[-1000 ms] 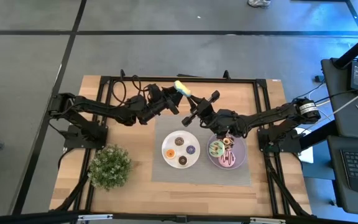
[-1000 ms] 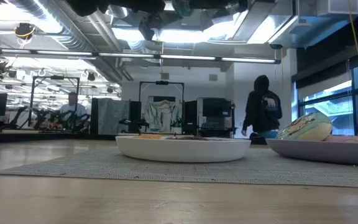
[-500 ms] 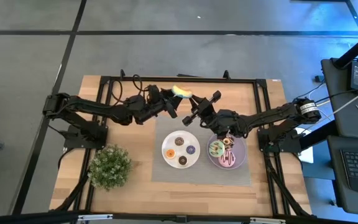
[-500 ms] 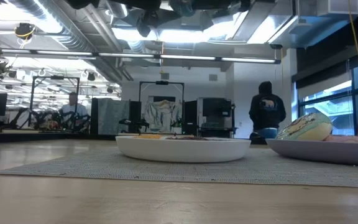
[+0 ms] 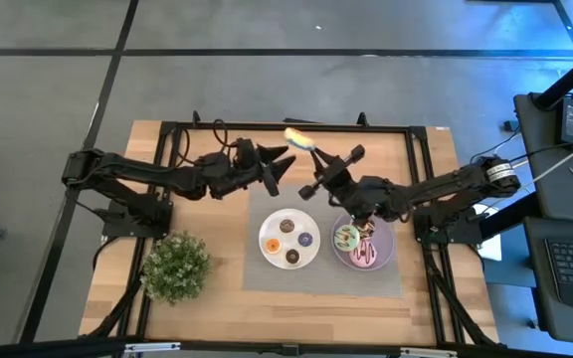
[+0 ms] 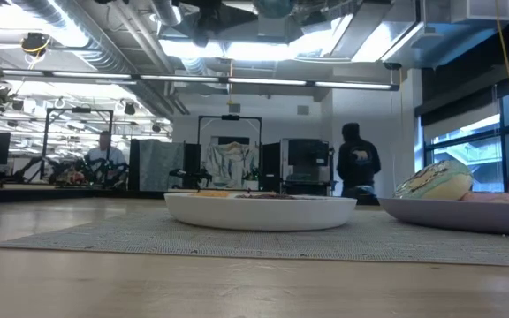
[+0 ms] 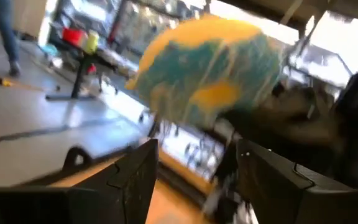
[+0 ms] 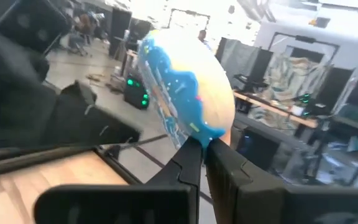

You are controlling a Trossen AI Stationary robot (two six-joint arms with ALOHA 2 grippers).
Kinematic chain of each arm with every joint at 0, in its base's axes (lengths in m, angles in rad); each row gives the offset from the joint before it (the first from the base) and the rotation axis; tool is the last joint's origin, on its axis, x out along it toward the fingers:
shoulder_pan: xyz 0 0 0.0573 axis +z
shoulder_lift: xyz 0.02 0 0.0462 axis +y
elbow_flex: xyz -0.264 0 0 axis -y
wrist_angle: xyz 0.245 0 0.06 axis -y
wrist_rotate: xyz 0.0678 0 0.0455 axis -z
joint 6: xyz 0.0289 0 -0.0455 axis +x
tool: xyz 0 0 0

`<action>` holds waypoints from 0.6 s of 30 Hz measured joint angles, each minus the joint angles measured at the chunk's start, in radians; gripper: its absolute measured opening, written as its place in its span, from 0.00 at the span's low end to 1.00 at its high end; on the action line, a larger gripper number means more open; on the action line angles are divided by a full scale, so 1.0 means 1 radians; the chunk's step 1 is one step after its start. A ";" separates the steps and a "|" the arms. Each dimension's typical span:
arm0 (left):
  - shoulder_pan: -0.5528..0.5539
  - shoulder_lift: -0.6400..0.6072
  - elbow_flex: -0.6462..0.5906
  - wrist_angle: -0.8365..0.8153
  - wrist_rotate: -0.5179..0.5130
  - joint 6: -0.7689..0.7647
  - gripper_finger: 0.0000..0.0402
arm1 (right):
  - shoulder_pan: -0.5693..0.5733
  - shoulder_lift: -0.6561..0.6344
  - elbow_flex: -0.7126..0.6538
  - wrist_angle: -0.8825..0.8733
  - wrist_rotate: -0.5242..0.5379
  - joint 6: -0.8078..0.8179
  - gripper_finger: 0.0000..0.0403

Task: Pick & Place donuts
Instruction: Put the large blue donut on the purple plate

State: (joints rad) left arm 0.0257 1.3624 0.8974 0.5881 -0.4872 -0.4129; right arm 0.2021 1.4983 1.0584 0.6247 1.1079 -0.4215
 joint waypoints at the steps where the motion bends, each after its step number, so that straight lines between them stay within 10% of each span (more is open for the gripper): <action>1: 0.000 -0.008 0.000 -0.038 0.018 0.000 0.53 | 0.015 -0.009 0.000 -0.001 0.023 -0.025 0.05; 12: 0.001 -0.054 -0.001 -0.319 0.038 -0.123 0.53 | 0.287 -0.232 0.000 -0.219 0.458 -0.086 0.05; 18: 0.012 -0.055 -0.001 -0.324 0.046 -0.124 0.53 | 0.451 -0.353 0.000 -0.240 0.464 0.050 0.05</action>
State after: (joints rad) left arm 0.0378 1.3079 0.8968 0.2637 -0.4416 -0.5369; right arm 0.6533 1.1457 1.0584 0.3843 1.5722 -0.3718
